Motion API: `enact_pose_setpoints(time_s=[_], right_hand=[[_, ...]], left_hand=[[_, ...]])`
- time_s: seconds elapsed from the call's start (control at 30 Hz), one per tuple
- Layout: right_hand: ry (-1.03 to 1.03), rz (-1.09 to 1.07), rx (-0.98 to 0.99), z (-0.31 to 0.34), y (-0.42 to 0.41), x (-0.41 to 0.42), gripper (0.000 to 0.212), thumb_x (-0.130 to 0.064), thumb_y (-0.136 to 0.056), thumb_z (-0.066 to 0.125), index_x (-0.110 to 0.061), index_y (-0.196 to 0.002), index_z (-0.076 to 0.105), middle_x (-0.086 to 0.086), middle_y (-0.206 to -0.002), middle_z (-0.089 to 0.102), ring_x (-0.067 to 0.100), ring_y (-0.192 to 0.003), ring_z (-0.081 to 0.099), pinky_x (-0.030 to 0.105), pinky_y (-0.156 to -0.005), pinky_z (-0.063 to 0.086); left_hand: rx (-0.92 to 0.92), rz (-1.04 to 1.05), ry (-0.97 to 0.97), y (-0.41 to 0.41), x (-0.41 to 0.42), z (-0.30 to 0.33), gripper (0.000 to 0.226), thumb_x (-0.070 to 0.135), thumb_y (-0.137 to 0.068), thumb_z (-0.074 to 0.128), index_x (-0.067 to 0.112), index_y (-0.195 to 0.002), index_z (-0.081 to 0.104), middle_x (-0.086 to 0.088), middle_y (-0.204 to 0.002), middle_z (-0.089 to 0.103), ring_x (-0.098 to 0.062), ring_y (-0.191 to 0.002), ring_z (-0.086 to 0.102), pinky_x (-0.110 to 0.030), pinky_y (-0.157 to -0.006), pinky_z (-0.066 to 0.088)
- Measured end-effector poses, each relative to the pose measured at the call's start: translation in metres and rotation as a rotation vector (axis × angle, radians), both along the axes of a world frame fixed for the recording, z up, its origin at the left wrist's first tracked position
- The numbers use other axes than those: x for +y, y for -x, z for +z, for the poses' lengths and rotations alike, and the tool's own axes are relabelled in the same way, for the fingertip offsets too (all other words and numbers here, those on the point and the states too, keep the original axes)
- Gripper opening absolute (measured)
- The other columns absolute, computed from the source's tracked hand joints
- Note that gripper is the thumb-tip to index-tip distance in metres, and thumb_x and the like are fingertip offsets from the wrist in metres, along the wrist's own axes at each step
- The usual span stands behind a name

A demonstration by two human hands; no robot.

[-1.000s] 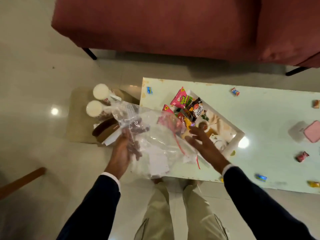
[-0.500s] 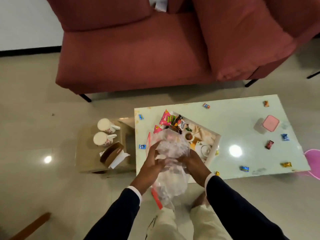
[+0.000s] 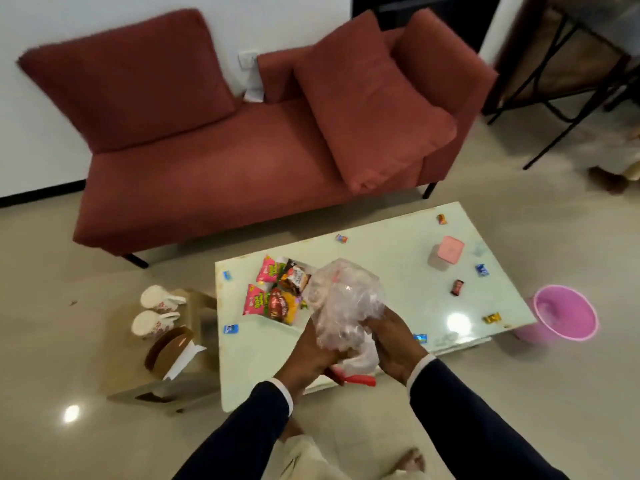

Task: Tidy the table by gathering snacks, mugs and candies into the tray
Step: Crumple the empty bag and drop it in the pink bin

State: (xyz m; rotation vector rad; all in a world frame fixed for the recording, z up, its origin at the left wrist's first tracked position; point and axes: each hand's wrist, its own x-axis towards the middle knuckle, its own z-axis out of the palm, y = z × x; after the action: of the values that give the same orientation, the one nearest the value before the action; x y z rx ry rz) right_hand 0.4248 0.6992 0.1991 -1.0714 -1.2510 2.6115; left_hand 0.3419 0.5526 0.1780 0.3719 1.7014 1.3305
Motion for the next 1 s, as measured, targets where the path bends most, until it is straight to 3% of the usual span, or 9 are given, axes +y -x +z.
enact_pose_setpoints(time_s=[0.1, 0.27, 0.37, 0.47, 0.6, 0.67, 0.8, 0.87, 1.0], right_hand=[[-0.307, -0.028, -0.179, 0.009, -0.074, 0.054, 0.054, -0.007, -0.085, 0.076, -0.013, -0.13, 0.047, 0.016, -0.125, 0.06, 0.017, -0.085, 0.068, 0.03, -0.064, 0.057], [-0.888, -0.141, -0.114, 0.031, -0.191, 0.13, 0.078, -0.033, -0.082, 0.081, -0.036, -0.146, 0.036, -0.009, -0.147, 0.044, 0.013, -0.13, 0.05, 0.029, -0.1, 0.048], [-1.239, 0.239, -0.056, 0.044, -0.217, 0.15, 0.109, -0.069, -0.07, 0.075, -0.047, -0.156, 0.011, -0.017, -0.165, 0.013, 0.008, -0.153, 0.014, 0.032, -0.121, 0.021], [-1.24, 0.429, -0.116, 0.039, -0.224, 0.17, 0.124, -0.063, -0.065, 0.082, -0.046, -0.157, 0.001, -0.015, -0.168, 0.002, 0.003, -0.149, 0.006, 0.03, -0.118, 0.014], [-0.999, 0.409, -0.243, 0.021, -0.241, 0.209, 0.096, -0.048, -0.065, 0.087, -0.038, -0.144, 0.035, -0.021, -0.123, 0.053, -0.003, -0.112, 0.05, 0.0, -0.081, 0.038], [-0.979, 0.323, -0.339, 0.01, -0.253, 0.233, 0.078, -0.045, -0.069, 0.085, -0.031, -0.136, 0.047, -0.015, -0.114, 0.06, 0.008, -0.101, 0.057, 0.005, -0.07, 0.04], [-0.975, 0.225, -0.596, -0.008, -0.288, 0.298, 0.079, -0.039, -0.079, 0.081, -0.019, -0.147, 0.047, 0.003, -0.139, 0.06, 0.023, -0.121, 0.059, 0.033, -0.102, 0.049], [-0.972, 0.347, -0.576, -0.011, -0.298, 0.321, 0.069, -0.041, -0.08, 0.08, -0.019, -0.141, 0.054, 0.002, -0.134, 0.063, 0.024, -0.119, 0.061, 0.04, -0.105, 0.05], [-1.039, 0.341, -0.372, -0.016, -0.295, 0.359, 0.036, -0.022, -0.081, 0.079, -0.013, -0.111, 0.063, 0.003, -0.111, 0.061, 0.022, -0.099, 0.06, 0.042, -0.09, 0.053]], left_hand=[[0.062, 0.04, 0.044, -0.047, 0.046, 0.006, 0.042, 0.014, -0.071, 0.077, 0.035, -0.106, 0.072, 0.001, -0.092, 0.078, -0.016, -0.079, 0.074, -0.028, -0.058, 0.057], [-0.022, 0.06, 0.156, -0.095, 0.12, 0.021, 0.042, 0.017, -0.063, 0.065, 0.015, -0.105, 0.074, -0.008, -0.07, 0.07, -0.024, -0.049, 0.059, -0.034, -0.056, 0.05], [0.015, -0.21, 0.137, -0.128, 0.164, 0.032, 0.032, 0.024, -0.072, 0.073, 0.022, -0.104, 0.077, -0.013, -0.073, 0.07, -0.032, -0.058, 0.063, -0.041, -0.064, 0.051], [0.135, -0.526, 0.045, -0.16, 0.208, 0.038, 0.03, 0.022, -0.076, 0.069, 0.022, -0.104, 0.078, -0.009, -0.099, 0.079, -0.03, -0.096, 0.074, -0.043, -0.088, 0.057], [0.257, -0.671, 0.009, -0.17, 0.251, 0.035, 0.025, 0.027, -0.076, 0.073, 0.032, -0.1, 0.073, 0.016, -0.096, 0.078, -0.002, -0.094, 0.072, -0.024, -0.087, 0.054], [0.287, -0.603, -0.017, -0.172, 0.269, 0.021, 0.034, 0.027, -0.082, 0.077, 0.033, -0.115, 0.07, 0.008, -0.111, 0.076, -0.012, -0.106, 0.071, -0.032, -0.093, 0.056], [0.303, -0.325, -0.141, -0.175, 0.312, -0.002, 0.068, 0.036, -0.077, 0.086, 0.051, -0.133, 0.051, 0.024, -0.14, 0.055, -0.002, -0.128, 0.056, -0.026, -0.093, 0.053], [0.264, -0.381, -0.12, -0.178, 0.339, -0.009, 0.092, 0.057, -0.064, 0.088, 0.053, -0.142, 0.04, 0.025, -0.151, 0.042, 0.004, -0.136, 0.045, -0.028, -0.102, 0.047], [-0.01, -0.657, -0.032, -0.207, 0.409, -0.03, 0.116, 0.057, -0.057, 0.089, 0.033, -0.154, 0.029, -0.002, -0.157, 0.038, -0.02, -0.142, 0.045, -0.045, -0.114, 0.044]])
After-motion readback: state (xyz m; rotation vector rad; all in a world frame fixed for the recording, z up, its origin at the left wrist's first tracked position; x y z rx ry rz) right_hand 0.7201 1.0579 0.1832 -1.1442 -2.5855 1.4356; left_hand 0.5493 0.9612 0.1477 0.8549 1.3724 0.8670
